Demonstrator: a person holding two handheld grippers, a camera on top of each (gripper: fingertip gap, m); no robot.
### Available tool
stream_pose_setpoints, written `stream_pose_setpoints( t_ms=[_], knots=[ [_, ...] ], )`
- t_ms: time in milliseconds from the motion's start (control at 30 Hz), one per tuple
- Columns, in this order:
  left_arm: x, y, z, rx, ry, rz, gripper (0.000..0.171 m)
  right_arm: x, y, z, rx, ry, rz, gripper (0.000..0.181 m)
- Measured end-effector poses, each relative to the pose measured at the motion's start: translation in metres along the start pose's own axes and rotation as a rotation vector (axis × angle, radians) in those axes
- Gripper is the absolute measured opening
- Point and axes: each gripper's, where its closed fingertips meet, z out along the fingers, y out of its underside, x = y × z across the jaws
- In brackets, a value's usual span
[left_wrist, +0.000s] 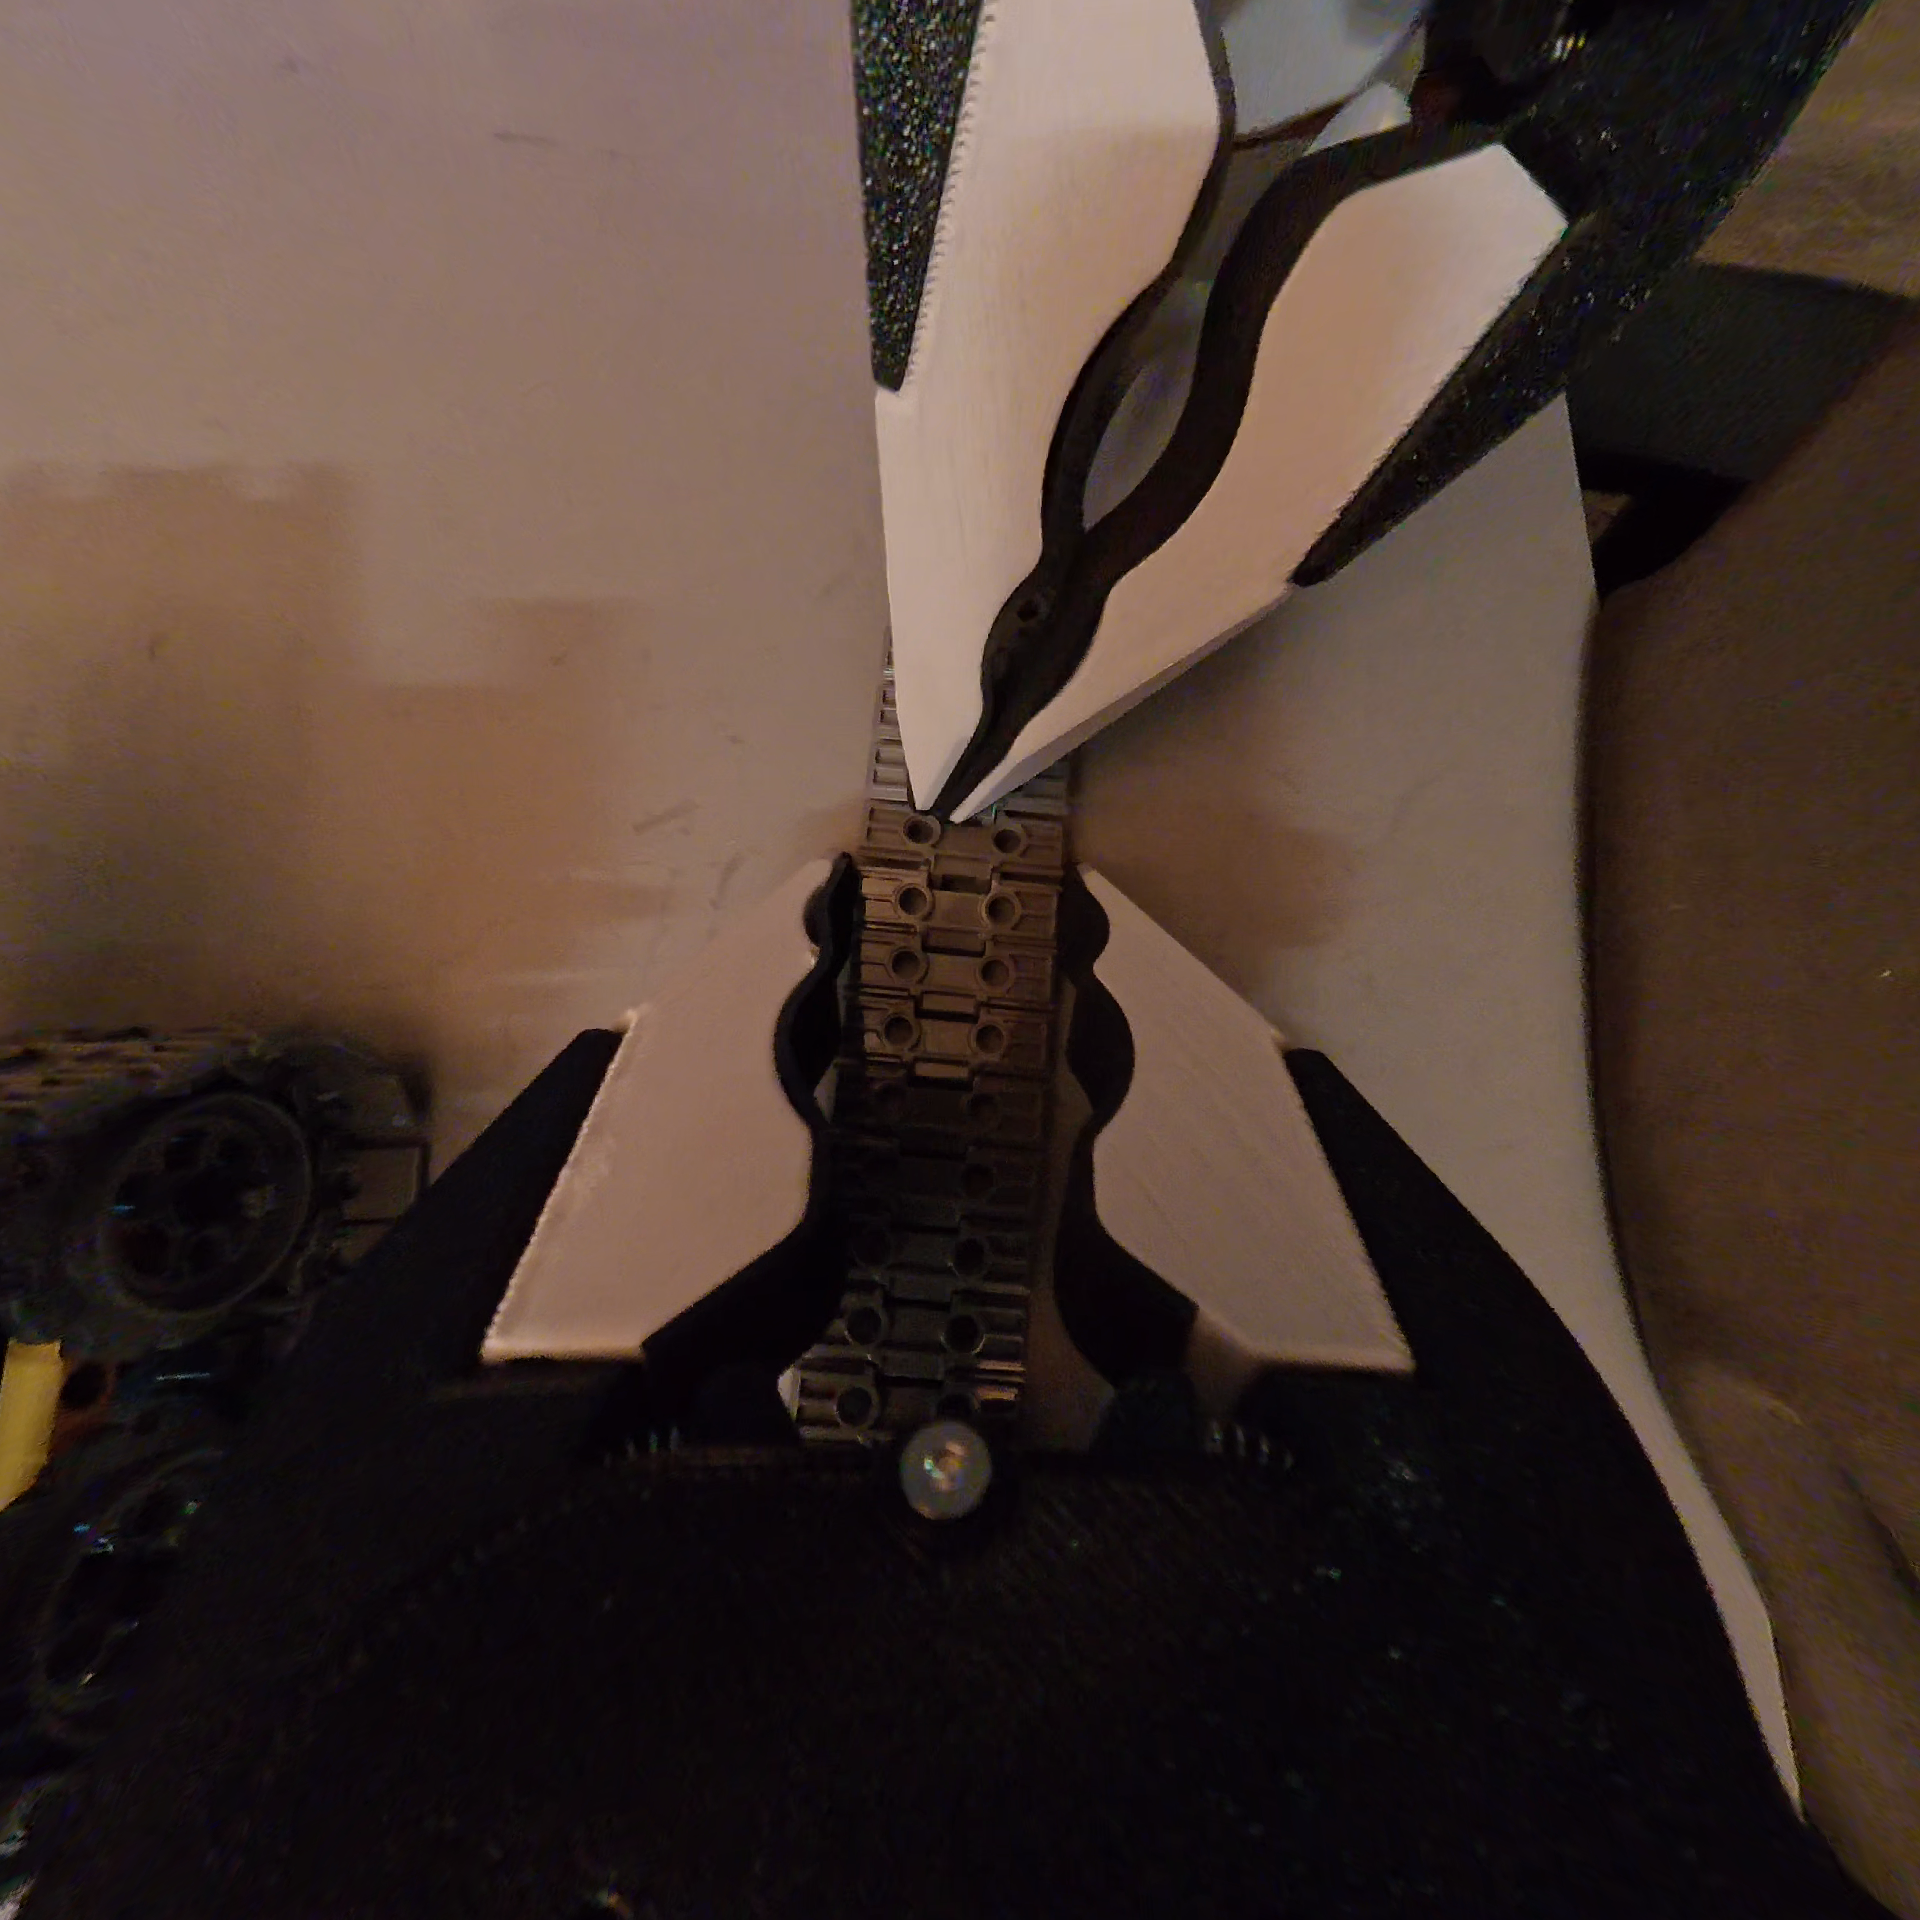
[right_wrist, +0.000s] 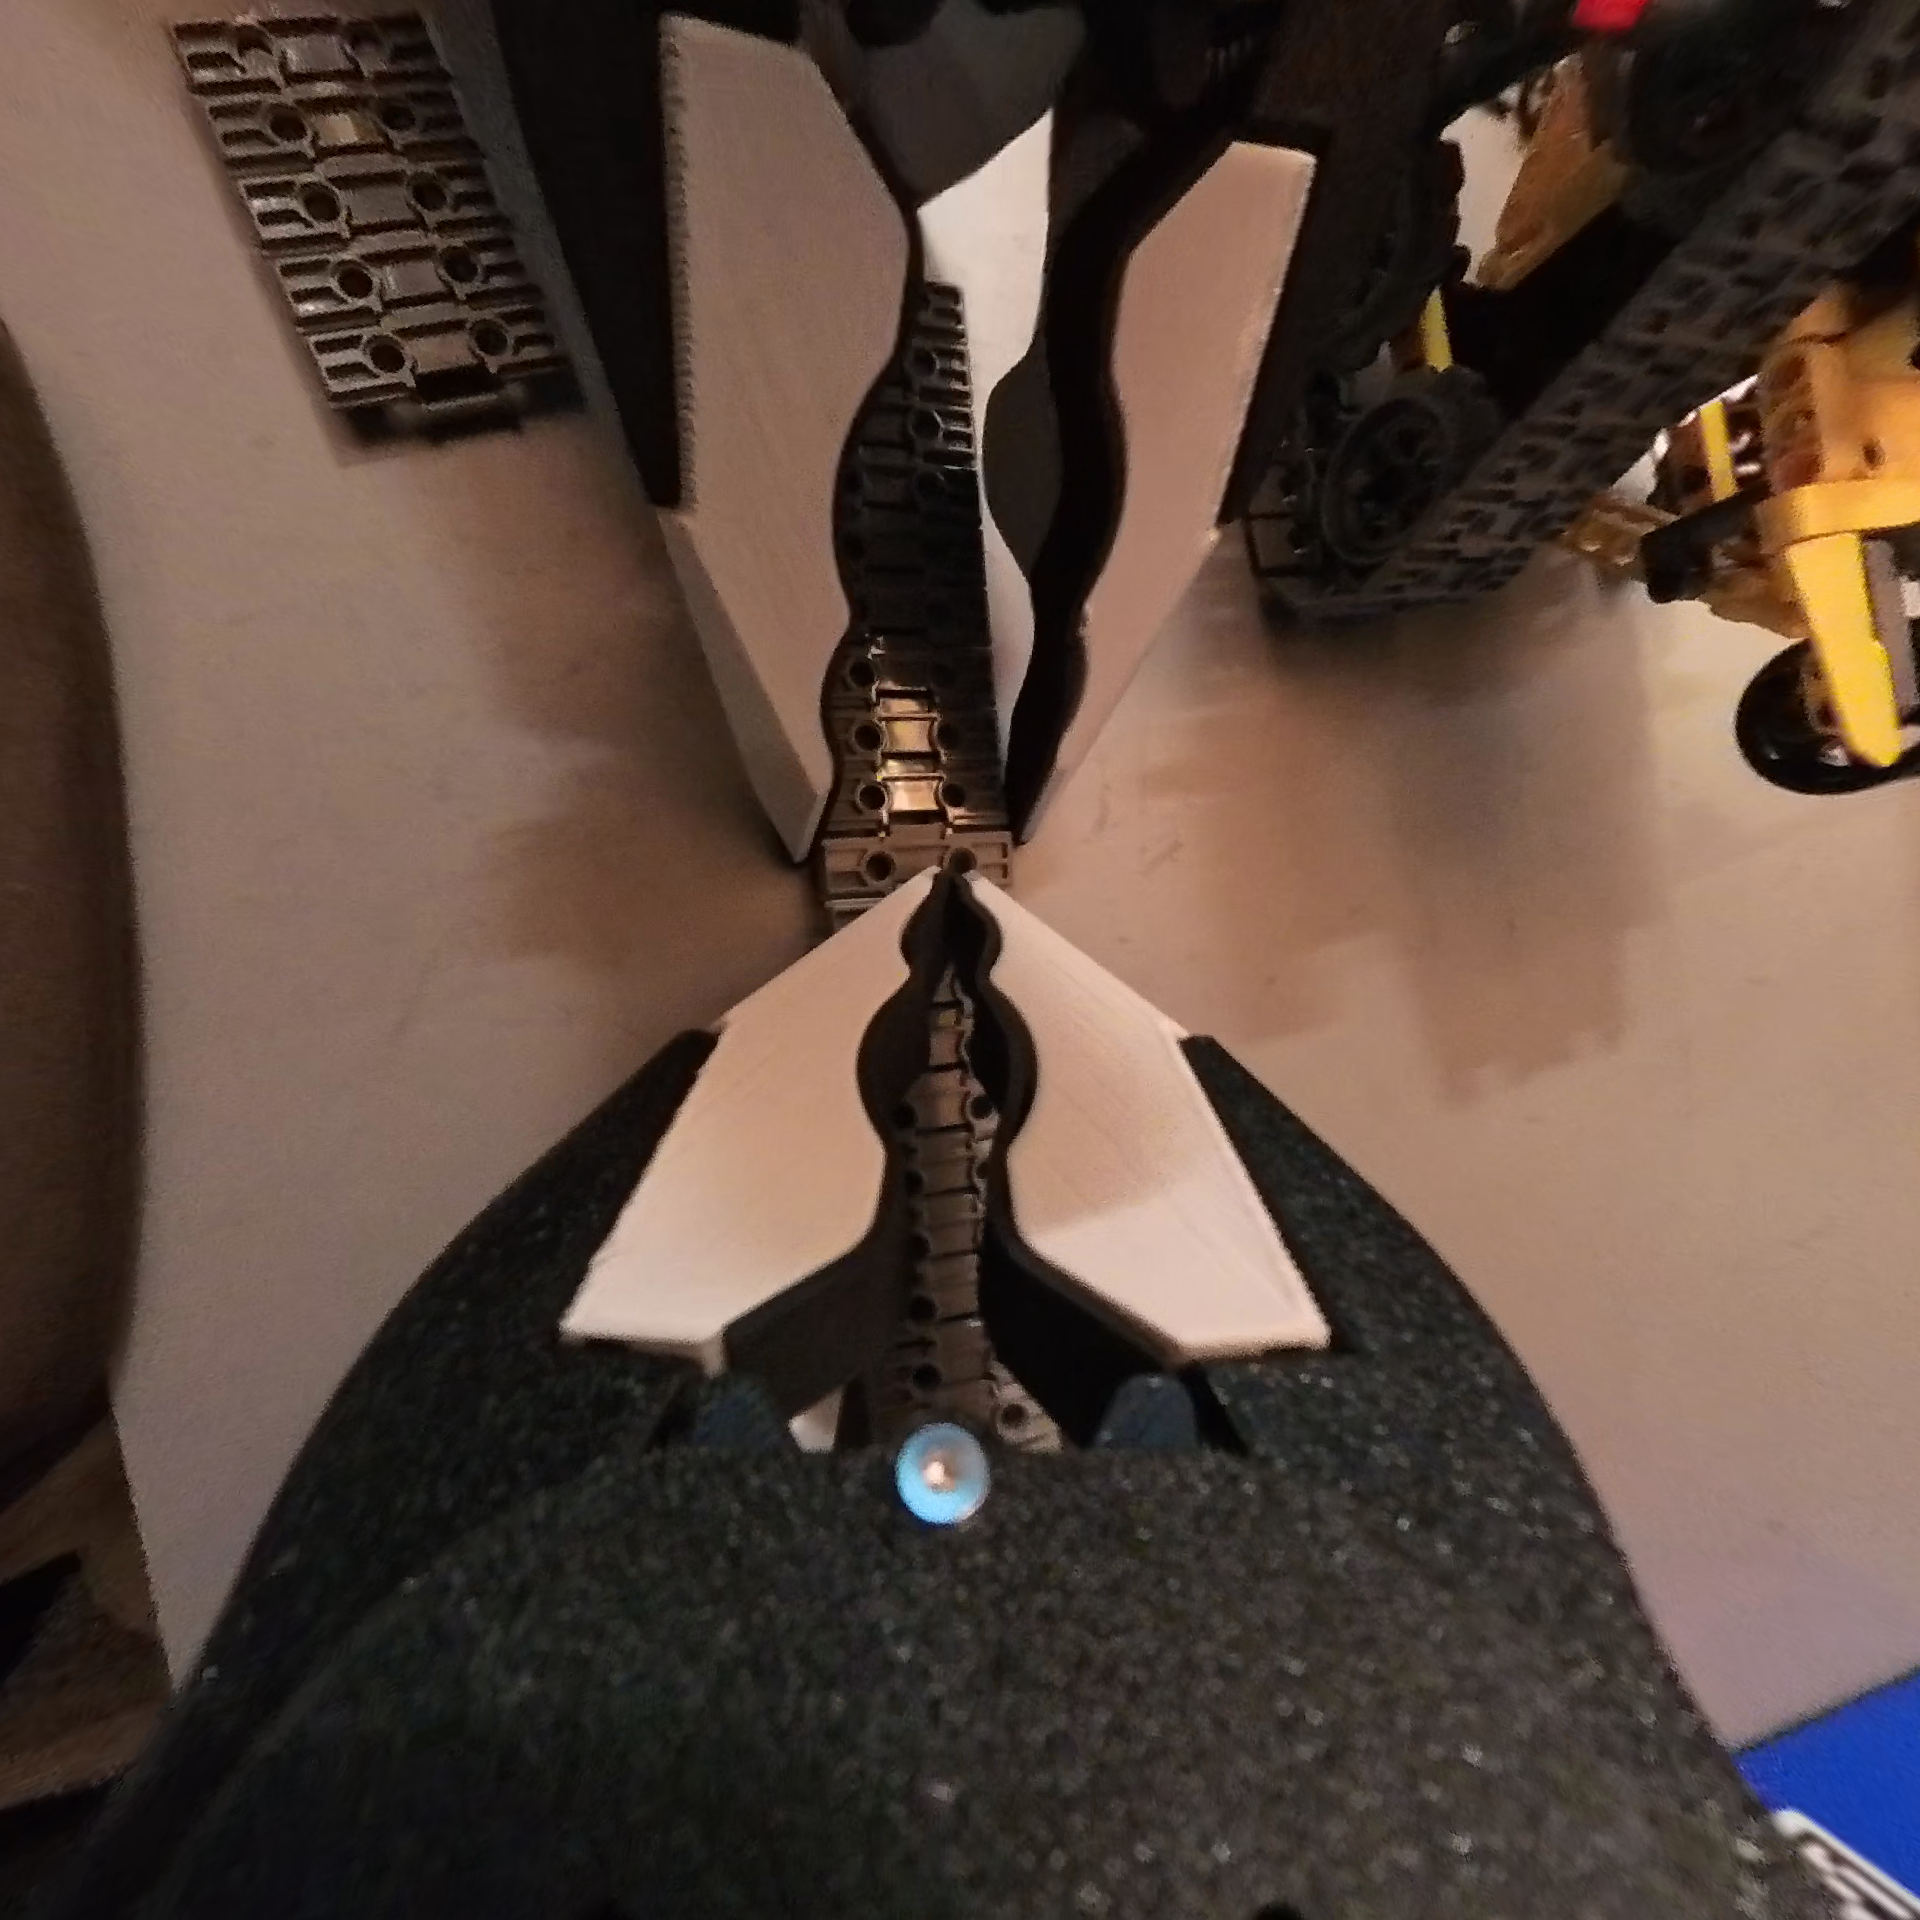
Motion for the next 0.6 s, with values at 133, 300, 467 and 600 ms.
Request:
stream_pose_setpoints(
  t_ms=[133, 300, 467, 600],
  knots=[
    [-0.0001, 0.0003, 0.0, 0.001, 0.0, -0.01, 0.038, 0.0002, 0.0005, -0.0001, 0.062, 0.033, 0.074, 0.0],
    [-0.0002, 0.0004, 0.0001, -0.007, -0.003, 0.0, 0.037, 0.0004, 0.001, 0.0, 0.065, 0.11, 0.189, 0.0],
    [-0.0002, 0.0005, 0.0002, -0.01, -0.005, -0.008, 0.037, 0.0, 0.0008, 0.0011, 0.075, 0.114, 0.302, 0.0],
    [-0.0003, 0.0013, 0.0003, -0.015, -0.012, -0.011, 0.037, 0.0001, -0.0003, 0.002, 0.034, 0.247, 0.229, 0.0]
  ],
)
